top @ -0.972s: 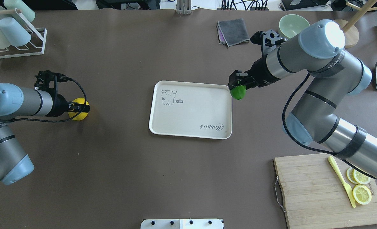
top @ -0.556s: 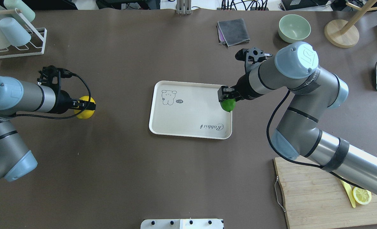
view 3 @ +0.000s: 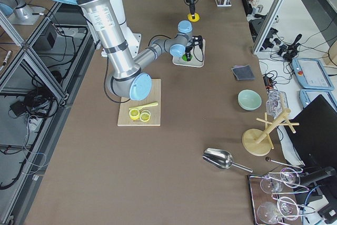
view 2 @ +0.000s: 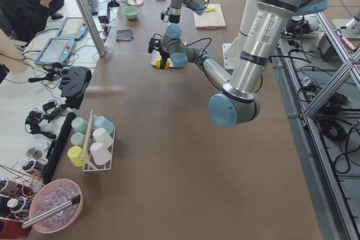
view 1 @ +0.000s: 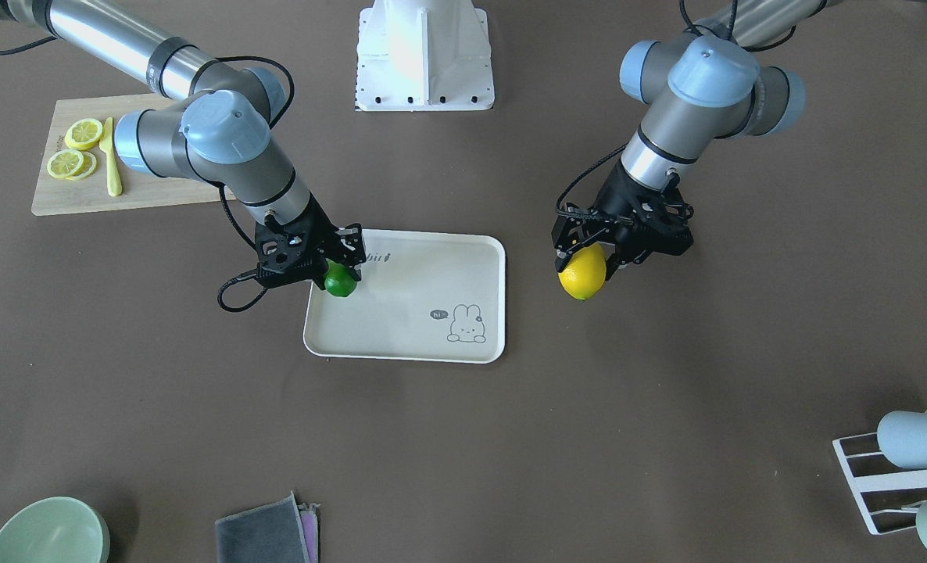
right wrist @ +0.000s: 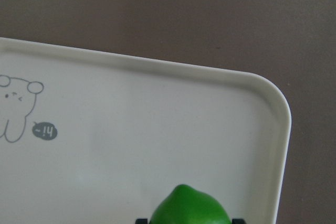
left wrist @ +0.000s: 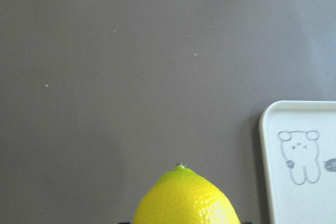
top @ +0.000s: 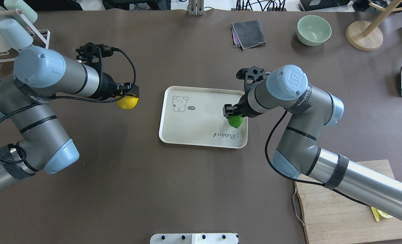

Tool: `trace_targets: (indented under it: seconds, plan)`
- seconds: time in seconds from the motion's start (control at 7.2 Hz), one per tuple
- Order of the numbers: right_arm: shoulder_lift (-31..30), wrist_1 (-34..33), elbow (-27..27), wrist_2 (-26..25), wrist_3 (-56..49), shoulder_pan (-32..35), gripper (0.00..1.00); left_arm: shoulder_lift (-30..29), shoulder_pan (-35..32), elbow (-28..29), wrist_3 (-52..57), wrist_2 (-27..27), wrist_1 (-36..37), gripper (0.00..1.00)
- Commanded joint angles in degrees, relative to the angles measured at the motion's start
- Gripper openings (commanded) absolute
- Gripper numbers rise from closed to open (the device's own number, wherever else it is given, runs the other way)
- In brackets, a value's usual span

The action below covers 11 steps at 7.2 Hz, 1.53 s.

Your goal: Place all lemons on tray

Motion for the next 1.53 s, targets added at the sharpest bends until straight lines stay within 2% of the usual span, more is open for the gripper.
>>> trace_targets:
  seconds: [0.0,0.28,0.56,0.69,0.83,0.97,1.25,1.39]
  plan:
    - [2.0,-0.1,-1.1,-0.3,3.2,0.0,0.99,-5.4,6.7,1.2,-4.7,6.8,3.1,0.0]
    - [3.5,-0.4,-1.2,-0.2,5.3,0.9,1.0,-12.1,11.1,7.6,-8.0,12.1,3.4,0.0]
    - [3.5,-0.4,-1.1,0.5,5.3,2.4,1.0,-15.0,13.7,13.4,-9.0,17.1,2.9,0.0]
    - [3.2,-0.9,-0.5,3.9,5.2,4.8,1.0,-15.4,14.0,15.1,-9.0,17.2,2.7,0.0]
    - [3.0,-3.6,1.0,7.8,4.7,7.4,1.0,-15.7,14.0,15.3,-8.4,17.2,2.8,0.12]
    - [2.0,-5.8,3.1,9.2,4.2,9.3,1.0,-15.6,13.9,15.0,-7.8,17.3,2.9,0.97]
    - [0.7,-9.4,4.7,13.2,0.9,14.7,1.0,-15.2,10.3,9.4,-5.5,14.9,5.2,0.98]
    - [-3.4,-9.5,7.2,14.3,-10.6,17.2,1.0,-15.0,5.8,4.6,-1.5,11.0,11.7,0.98]
